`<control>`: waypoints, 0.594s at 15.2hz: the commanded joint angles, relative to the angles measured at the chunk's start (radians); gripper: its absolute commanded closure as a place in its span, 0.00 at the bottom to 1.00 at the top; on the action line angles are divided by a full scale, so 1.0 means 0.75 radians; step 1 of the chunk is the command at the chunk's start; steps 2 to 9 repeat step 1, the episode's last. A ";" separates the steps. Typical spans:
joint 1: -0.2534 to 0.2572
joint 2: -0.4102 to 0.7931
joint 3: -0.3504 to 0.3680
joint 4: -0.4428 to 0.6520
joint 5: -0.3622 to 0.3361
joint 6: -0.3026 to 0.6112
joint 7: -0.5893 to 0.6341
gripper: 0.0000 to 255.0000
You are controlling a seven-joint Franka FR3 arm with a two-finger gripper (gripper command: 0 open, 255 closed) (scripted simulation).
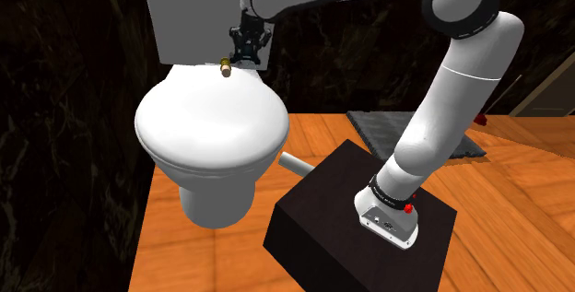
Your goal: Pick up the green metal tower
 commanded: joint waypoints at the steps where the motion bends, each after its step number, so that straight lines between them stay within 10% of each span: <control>1: -0.006 -0.004 -0.006 0.006 -0.001 -0.004 -0.003 1.00; 9: -0.006 -0.004 -0.006 0.006 -0.001 -0.004 -0.003 1.00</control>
